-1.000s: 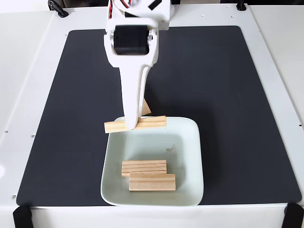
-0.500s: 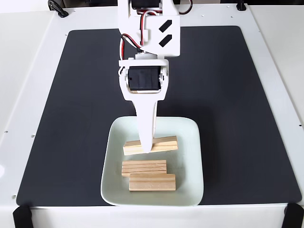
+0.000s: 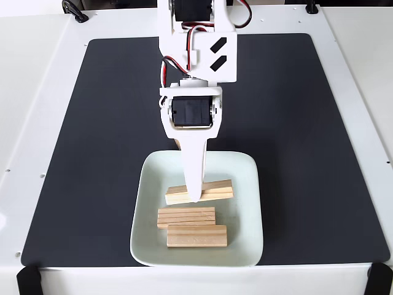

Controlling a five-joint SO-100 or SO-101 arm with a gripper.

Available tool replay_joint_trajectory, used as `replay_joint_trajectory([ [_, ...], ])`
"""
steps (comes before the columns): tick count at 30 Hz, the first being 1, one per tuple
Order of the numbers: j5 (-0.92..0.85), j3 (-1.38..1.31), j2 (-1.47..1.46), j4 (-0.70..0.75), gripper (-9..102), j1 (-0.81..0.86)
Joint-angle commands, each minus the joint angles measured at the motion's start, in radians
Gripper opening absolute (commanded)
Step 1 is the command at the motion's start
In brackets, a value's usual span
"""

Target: Pick up the wooden block and place them on the plate.

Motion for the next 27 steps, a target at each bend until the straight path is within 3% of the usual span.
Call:
replay_joint_trajectory([
  [1,0.009,-0.035,0.029,0.005,2,-0.005],
  [9,0.006,0.012,0.034,0.018,44,0.0],
  [13,-0.003,0.02,0.035,0.018,53,0.005],
  [18,-0.003,0.049,0.089,0.018,45,0.005],
  [25,0.009,0.186,0.222,0.006,3,-0.008],
  [27,0.011,0.233,0.278,0.008,-1,-0.008],
])
